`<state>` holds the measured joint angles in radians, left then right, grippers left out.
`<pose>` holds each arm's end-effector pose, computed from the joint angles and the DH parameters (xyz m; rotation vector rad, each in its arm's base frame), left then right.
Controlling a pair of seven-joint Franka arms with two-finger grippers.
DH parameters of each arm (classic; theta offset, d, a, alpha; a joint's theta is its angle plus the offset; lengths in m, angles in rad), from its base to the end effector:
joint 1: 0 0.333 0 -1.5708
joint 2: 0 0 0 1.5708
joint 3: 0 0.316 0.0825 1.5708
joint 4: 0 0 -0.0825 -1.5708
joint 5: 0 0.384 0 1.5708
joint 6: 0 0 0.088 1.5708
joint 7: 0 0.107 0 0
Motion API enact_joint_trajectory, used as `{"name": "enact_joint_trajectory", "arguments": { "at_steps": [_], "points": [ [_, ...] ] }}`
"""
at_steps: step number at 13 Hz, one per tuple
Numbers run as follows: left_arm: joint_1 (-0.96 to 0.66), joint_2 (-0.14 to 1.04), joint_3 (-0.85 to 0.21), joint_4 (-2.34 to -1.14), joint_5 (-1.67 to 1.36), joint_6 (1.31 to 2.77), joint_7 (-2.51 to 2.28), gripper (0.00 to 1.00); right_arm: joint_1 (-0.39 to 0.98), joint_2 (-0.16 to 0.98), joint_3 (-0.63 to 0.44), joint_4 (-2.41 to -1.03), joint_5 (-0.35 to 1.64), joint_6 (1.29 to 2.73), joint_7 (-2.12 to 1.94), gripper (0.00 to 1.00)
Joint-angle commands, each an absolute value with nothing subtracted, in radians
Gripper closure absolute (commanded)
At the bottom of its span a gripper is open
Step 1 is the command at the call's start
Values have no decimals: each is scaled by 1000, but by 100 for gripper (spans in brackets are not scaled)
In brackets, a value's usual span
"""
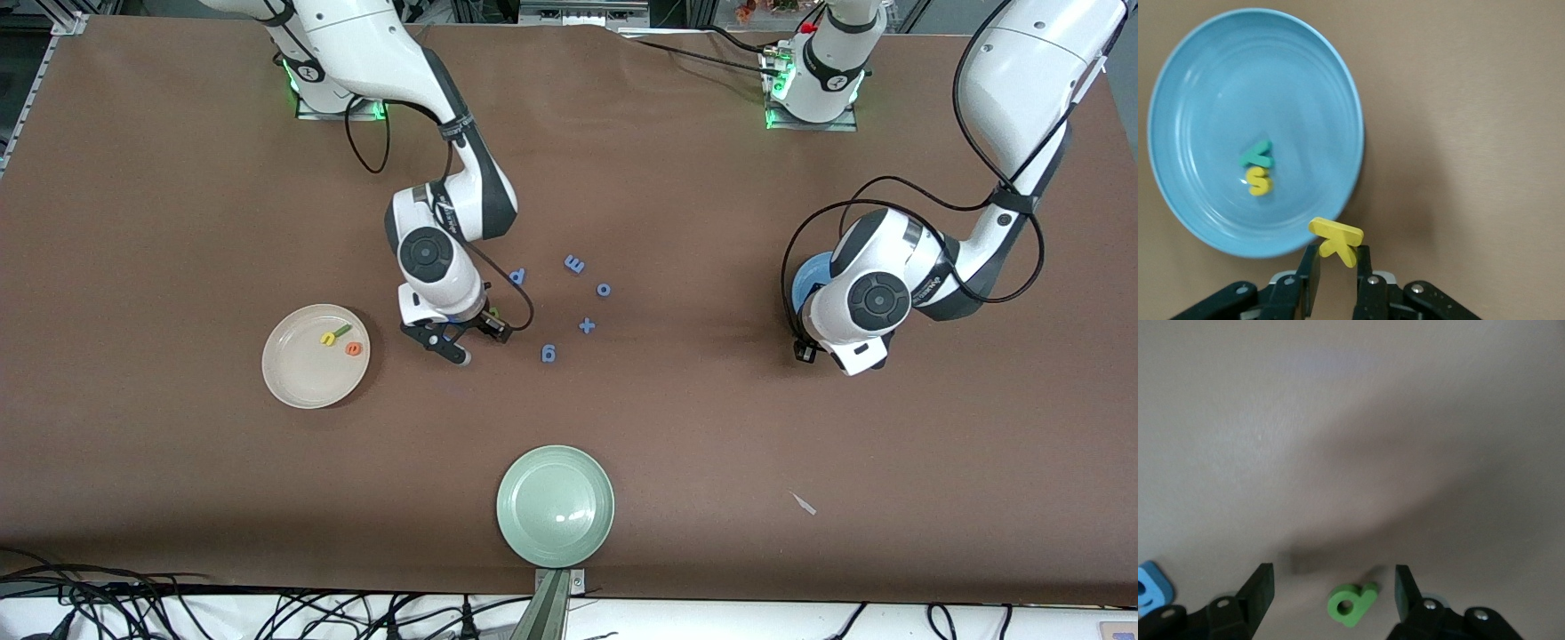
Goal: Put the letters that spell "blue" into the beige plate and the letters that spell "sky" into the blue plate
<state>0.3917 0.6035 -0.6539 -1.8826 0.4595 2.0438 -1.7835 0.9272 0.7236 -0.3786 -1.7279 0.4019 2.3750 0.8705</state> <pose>0.5882 -0.1172 0.2207 -2.3194 -1.7290 0.1982 0.5540 0.3697 0.1863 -3.0145 0.8178 0.0327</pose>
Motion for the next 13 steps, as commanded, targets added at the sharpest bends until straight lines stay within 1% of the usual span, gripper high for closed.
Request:
{"name": "enact_joint_trajectory", "arguments": {
  "at_steps": [1,3,5,6,7,9,11,12,13],
  "points": [
    [445,532,-653,-1943,437,2010,-1662,74,965,749,-388,-1723,423,2398,913,18],
    [471,517,-652,-2002,451,2020,-1617,74,977,749,-388,-1738,423,2399,916,19],
    [483,505,-652,-2026,451,2023,-1583,73,988,749,-390,-1759,423,2414,913,29],
    [483,505,-652,-2028,457,2025,-1582,67,988,747,-390,-1764,422,2416,902,36],
    [485,506,-652,-2028,465,2025,-1582,54,988,747,-391,-1766,420,2416,897,45],
    [497,506,-653,-2020,465,2026,-1580,32,988,746,-393,-1766,416,2415,890,65],
    [503,500,-655,-2008,454,2020,-1582,19,986,739,-397,-1767,416,2407,868,89],
    [503,488,-655,-1994,454,2014,-1580,13,986,735,-402,-1770,417,2407,855,97],
    [503,485,-653,-1965,453,2010,-1580,1,985,723,-422,-1769,416,2401,838,98]
  ]
}}
